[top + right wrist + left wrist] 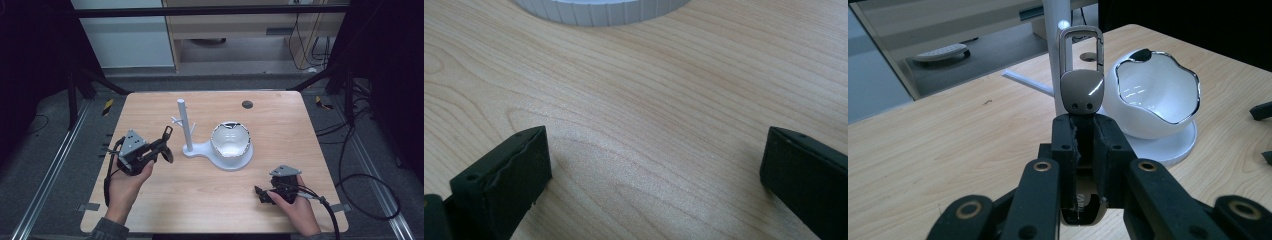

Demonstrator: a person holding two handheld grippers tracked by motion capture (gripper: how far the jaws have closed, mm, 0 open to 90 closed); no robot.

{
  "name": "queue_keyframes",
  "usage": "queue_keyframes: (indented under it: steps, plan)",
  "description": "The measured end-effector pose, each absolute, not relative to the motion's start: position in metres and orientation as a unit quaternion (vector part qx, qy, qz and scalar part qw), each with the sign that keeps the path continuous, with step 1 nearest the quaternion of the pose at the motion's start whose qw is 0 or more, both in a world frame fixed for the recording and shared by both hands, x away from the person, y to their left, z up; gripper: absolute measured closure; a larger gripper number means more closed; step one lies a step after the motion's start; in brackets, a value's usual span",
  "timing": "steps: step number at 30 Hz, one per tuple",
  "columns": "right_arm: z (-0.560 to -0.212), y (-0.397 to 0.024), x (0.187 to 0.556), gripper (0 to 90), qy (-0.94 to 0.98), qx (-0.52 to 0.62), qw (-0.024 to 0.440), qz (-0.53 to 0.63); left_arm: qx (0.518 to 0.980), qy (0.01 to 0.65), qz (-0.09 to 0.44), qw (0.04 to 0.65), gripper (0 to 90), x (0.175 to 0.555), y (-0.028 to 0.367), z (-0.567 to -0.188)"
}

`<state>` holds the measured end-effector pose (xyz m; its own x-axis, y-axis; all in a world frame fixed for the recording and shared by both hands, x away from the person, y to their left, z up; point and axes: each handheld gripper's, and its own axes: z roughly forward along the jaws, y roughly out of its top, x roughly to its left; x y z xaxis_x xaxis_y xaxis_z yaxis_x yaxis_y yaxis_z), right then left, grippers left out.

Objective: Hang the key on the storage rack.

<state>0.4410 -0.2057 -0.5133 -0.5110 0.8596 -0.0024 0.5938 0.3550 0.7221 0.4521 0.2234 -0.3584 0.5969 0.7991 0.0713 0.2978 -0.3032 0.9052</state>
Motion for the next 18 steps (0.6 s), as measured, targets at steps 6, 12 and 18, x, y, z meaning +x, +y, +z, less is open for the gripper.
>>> queue_keyframes:
  steps: [6, 12, 18]
  plan:
    - [-0.513, -0.206, 0.441, 0.4, 0.800, 0.454, 0.195, 0.341, 0.760, 0.358, 0.268, 0.471, 80.2, 0.455, 0.222, -0.353]
    - [-0.513, -0.206, 0.441, 0.5, 0.800, 0.454, 0.195, 0.341, 0.755, 0.362, 0.270, 0.475, 80.2, 0.457, 0.222, -0.348]
    - [-0.513, -0.206, 0.441, 0.5, 0.800, 0.454, 0.195, 0.341, 0.755, 0.361, 0.272, 0.474, 80.2, 0.461, 0.218, -0.344]
